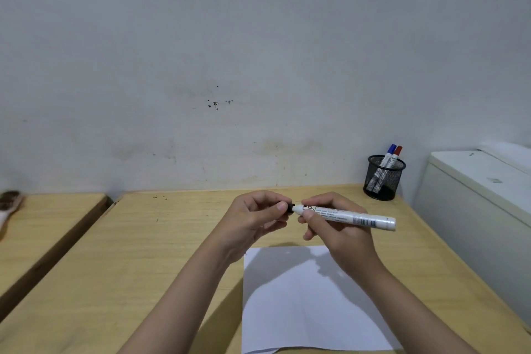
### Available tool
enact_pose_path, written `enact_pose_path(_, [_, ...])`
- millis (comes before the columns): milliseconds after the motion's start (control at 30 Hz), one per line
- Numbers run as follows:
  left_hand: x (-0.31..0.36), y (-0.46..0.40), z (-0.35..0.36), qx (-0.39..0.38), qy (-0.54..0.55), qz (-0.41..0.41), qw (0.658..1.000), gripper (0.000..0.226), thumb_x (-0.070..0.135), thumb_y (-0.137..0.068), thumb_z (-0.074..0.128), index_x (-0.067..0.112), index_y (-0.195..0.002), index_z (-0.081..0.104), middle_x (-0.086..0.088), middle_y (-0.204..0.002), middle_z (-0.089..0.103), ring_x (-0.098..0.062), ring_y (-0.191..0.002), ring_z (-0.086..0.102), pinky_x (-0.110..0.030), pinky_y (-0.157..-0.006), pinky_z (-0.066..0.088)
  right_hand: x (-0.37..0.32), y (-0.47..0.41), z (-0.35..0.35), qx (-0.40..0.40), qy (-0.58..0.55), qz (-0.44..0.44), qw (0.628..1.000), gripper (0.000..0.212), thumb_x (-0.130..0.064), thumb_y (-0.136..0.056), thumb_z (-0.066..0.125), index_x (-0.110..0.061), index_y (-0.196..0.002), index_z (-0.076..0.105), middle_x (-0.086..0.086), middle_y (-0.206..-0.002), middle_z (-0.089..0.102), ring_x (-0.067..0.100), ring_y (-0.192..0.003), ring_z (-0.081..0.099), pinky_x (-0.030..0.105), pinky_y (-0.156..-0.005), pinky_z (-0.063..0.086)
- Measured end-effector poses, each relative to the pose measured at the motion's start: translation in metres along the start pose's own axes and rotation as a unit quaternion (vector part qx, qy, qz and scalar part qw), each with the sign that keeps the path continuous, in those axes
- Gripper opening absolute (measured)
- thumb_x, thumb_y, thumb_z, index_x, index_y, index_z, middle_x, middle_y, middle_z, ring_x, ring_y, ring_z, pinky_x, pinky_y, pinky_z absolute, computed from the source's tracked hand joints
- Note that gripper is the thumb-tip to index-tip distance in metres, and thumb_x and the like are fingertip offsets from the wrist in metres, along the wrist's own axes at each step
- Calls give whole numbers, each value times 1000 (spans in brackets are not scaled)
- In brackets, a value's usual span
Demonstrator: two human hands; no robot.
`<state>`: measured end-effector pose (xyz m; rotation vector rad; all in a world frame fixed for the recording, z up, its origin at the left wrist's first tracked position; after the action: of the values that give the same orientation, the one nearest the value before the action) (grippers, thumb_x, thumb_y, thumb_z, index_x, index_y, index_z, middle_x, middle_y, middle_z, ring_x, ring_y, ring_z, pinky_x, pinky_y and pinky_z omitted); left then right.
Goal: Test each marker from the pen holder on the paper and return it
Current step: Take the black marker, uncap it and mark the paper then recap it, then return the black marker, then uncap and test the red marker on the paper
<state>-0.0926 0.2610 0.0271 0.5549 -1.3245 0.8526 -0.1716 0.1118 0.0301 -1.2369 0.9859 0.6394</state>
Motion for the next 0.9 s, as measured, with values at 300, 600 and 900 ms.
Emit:
enact_pose_path(300, [21,19,7,14,-34,75,997,9,10,-71,65,11,-77,73,-4,-72,70,-14,-71,65,-24,-70,56,-22,4,5,-40,-15,-45,998,21,-4,-75,73,-24,-77,73,2,-74,74,18,-58,69,22,-59,55])
enact_pose_path(600, [26,15,6,75,-51,86,992,8,13,-69,73,12,-77,74,-9,-73,64,-16,-70,62,-25,-75,57,-2,-6,9,-74,-149,84,982,39,-25,-60,85,-17,-95,72,10,-79,70,19,-64,65,28,-64,56])
enact_pose_path(900, [39,-11,4,182,-151,129,963,7,8,-72,76,11,-78,74,-36,-92,66,-24,-77,57,-35,-75,45,-18,-24,-14,-33,60,-8,998,11,-10,-69,81,-14,-74,71,-3,-64,67,9,-54,59,19,-56,51])
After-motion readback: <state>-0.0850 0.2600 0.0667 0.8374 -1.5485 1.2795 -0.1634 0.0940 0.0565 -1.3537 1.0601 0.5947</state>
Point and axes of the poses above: each hand's wrist, its own y-axis away from the middle knuckle, its own z-axis out of the palm, x = y × z, the point moved 2 cm from there along -y, towards the middle knuckle
